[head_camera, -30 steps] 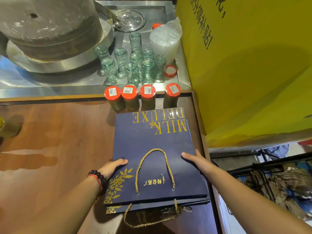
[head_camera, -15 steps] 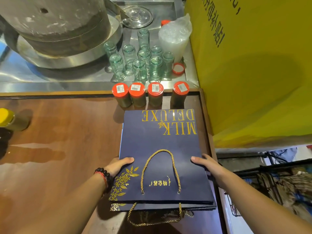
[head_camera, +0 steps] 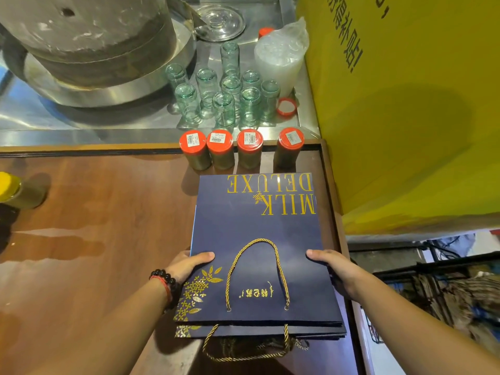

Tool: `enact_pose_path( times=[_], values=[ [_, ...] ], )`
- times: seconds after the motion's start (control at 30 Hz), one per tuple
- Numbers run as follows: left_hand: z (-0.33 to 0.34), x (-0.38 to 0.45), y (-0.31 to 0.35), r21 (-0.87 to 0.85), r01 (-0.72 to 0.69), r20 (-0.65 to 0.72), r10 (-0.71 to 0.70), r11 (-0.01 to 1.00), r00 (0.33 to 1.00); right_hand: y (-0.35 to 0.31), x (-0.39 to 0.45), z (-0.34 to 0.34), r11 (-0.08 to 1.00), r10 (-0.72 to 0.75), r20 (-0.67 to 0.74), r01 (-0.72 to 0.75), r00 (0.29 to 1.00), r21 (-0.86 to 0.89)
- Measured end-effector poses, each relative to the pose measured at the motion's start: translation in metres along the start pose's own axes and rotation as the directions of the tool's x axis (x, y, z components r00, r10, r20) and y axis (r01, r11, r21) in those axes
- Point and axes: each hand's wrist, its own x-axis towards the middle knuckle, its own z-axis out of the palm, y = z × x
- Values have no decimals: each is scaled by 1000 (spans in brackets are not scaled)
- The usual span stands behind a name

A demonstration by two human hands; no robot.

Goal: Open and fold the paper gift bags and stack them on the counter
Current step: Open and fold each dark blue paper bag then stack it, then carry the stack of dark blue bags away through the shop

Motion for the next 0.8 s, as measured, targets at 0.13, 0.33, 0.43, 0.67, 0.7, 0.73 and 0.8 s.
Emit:
enact_pose_path(
  times=[0.13, 0.33, 0.43, 0.67, 0.7, 0.73, 0.8],
  values=[
    [2, -2, -5, 20, -45, -72, 47, 999, 996, 4, -5, 2, 999, -45, -23, 45, 999, -13],
    [7, -12, -12, 47, -133, -137, 138, 990, 981, 20, -21, 0, 992, -125, -76, 126, 989, -1],
    [9, -24, -20, 63, -149, -117, 156, 987, 981, 34, -36, -5, 987, -156, -94, 160, 983, 27],
    [23, -67, -24, 128, -208, -44, 215, 970, 976, 71, -91, -13, 963, -241, -82, 248, 967, 102],
    [25, -74, -24, 145, -221, -31, 227, 964, 973, 78, -102, -12, 957, -254, -93, 264, 963, 120],
    [27, -80, -25, 163, -231, -18, 237, 959, 971, 85, -114, -10, 950, -266, -101, 279, 959, 143],
    [31, -94, -27, 192, -252, 11, 255, 949, 967, 102, -135, -6, 935, -274, -141, 298, 951, 194]
  ],
)
